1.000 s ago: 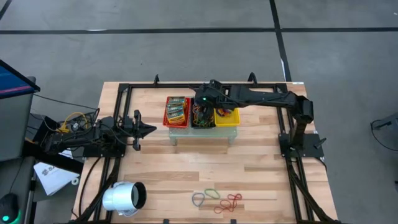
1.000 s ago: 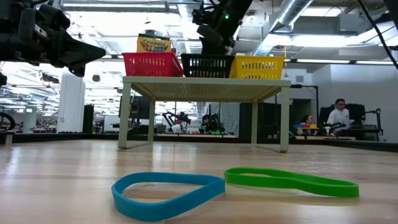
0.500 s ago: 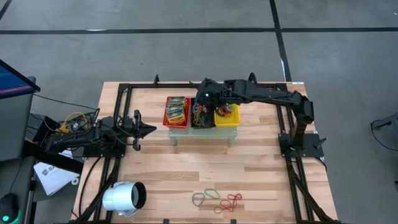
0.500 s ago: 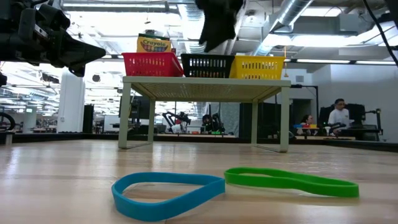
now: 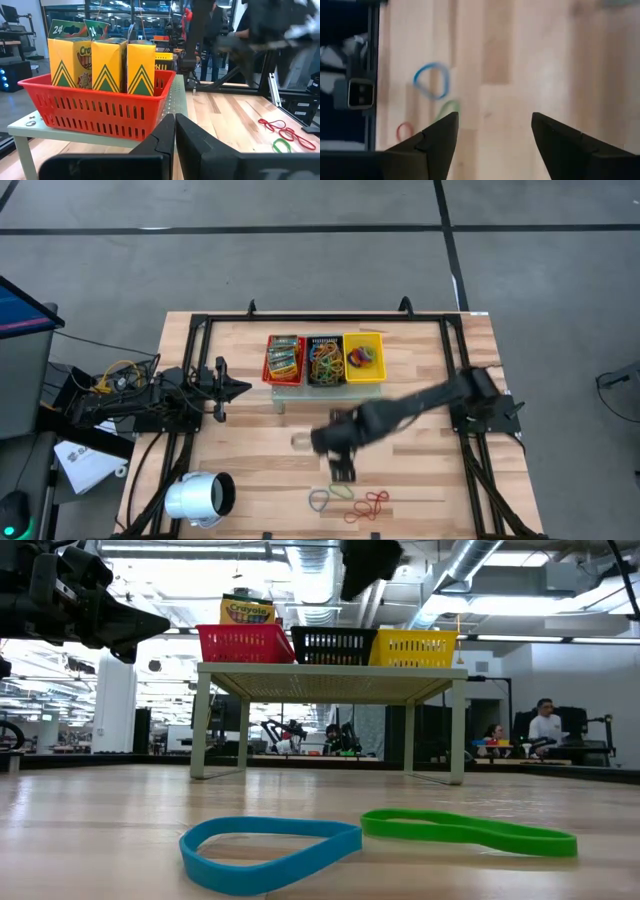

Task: Pick & Place Office Desk Supplies
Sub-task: Put the green rubber band into the black bin on the shelf

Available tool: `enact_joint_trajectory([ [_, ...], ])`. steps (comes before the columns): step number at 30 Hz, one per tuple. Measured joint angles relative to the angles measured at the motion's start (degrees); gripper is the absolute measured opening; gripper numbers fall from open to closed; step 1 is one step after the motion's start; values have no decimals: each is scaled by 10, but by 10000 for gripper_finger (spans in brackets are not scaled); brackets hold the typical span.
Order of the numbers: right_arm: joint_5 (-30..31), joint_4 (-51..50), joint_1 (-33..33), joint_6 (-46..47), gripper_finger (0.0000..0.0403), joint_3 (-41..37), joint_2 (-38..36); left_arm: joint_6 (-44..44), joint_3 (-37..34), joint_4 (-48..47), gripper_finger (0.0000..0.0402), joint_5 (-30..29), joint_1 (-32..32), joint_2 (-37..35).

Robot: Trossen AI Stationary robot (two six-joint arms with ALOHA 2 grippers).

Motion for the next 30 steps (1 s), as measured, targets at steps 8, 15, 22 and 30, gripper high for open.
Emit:
enact_joint_trajectory([
  [8, -1, -3, 76, 105, 249, -1, 99, 0, 0, 0, 8, 0, 0, 0],
  [15, -20, -3, 106, 196, 249, -1, 152, 0, 0, 0, 8, 0, 0, 0],
  [22, -33, 5, 126, 246, 249, -1, 187, 0, 0, 0, 8, 0, 0, 0],
  [30, -32, 24, 134, 236, 248, -16, 199, 0, 0, 0, 8, 0, 0, 0],
])
